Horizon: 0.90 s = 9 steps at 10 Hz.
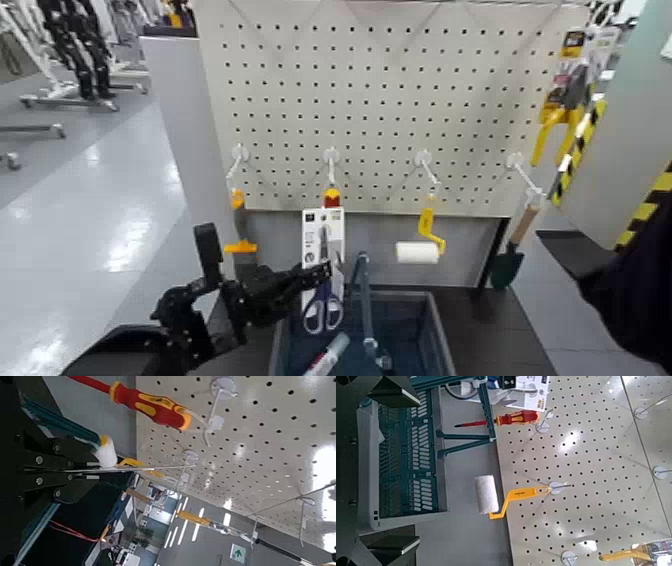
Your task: Put the blue scissors into the crate.
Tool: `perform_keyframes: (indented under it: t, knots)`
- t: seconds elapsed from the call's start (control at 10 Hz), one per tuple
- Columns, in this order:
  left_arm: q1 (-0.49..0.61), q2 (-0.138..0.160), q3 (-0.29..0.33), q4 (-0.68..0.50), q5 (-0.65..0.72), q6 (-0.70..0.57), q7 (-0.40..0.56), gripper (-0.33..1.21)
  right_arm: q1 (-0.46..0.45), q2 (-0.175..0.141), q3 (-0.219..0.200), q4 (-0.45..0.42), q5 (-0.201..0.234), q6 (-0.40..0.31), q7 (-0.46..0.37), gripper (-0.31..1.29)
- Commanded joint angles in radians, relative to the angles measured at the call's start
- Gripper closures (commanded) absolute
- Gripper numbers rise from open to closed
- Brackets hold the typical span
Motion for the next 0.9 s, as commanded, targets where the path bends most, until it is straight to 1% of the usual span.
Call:
perform_keyframes:
  t: [0.1, 0.3, 0.7, 0.8, 0.9]
  knots:
    - [0.007, -0.005, -0.003, 0.055, -0.026, -0.005, -0.008, 1.17, 0.0, 0.0, 0.0, 0.0, 0.001, 0.0, 0.001, 0.1]
    - [0.005, -0.008, -0.007, 0.091, -0.078, -0.015, -0.01, 1.17, 0.0, 0.0, 0.0, 0.0, -0.001, 0.0, 0.001, 0.1]
    - [0.002, -0.008, -0.024, 0.112, -0.16, -0.005, -0.019, 1.17, 0.0, 0.002, 0.002, 0.0, 0.001, 0.0, 0.001, 0.1]
    - [0.001, -0.008, -0.029, 0.111, -0.19, 0.009, -0.025, 1.14, 0.0, 0.0, 0.002, 0.0, -0.001, 0.001, 0.001, 0.09]
    - [0.001, -0.009, -0.032, 0.111, -0.19, 0.011, -0.024, 0.81, 0.0, 0.0, 0.002, 0.0, -0.001, 0.001, -0.001, 0.1]
